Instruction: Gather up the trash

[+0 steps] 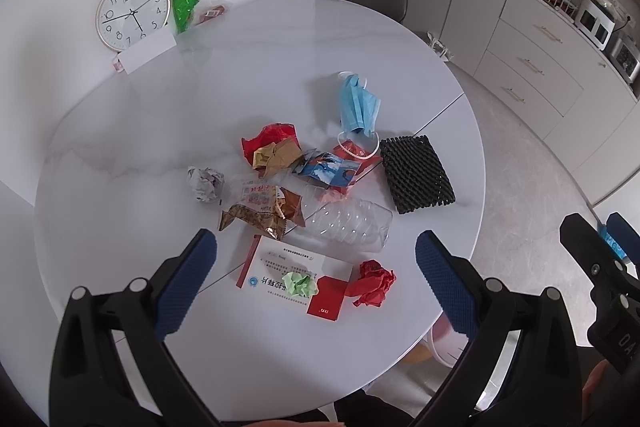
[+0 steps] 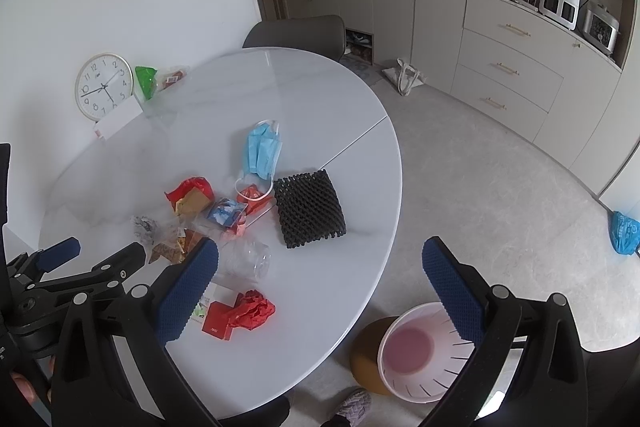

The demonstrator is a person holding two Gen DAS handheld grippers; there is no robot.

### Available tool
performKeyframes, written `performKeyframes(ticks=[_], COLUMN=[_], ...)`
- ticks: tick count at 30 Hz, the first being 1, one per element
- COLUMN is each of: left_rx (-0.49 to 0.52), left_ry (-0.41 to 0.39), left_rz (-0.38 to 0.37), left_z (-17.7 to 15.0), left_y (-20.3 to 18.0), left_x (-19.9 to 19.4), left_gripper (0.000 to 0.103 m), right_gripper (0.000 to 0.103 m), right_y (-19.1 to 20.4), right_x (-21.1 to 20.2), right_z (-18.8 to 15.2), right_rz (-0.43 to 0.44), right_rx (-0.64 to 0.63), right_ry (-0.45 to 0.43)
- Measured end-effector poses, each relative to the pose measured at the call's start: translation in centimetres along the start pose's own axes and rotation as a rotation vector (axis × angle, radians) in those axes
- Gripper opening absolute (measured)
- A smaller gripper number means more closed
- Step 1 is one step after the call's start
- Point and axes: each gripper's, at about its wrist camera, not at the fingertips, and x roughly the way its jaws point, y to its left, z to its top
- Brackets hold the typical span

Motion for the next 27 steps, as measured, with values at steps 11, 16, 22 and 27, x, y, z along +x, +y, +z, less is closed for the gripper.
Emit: performKeyframes(ticks=[11,16,22,27], left_rx=[-0.001,-0.002,-0.003,-0.005], left_ry=[0.003,0.003,0.004,0.009], left_rz=[-0.001,-0.001,0.003,0.004], left_z=[0.02,0.03,-0.08,-0.16], left_y=[0.18,0.19,0.18,0.2], left_x=[0.06,0.06,0.08,0.16], left_gripper=[0.095,0.095,0.095,0.095], right_gripper=[0.101,0.101,0.101,0.101], right_y=[0.09,0.11,0.26,0.19], right_x=[0.01,0.0,0.11,0.11], right_z=[-0.04,-0.03,-0.1,-0.08], right_rz=[0.0,0.0,-0.002,-0.001], right_rx=[-0.001,-0.001,-0.003,-0.004], right_ry=[0.001,0.0,0.003,0.002])
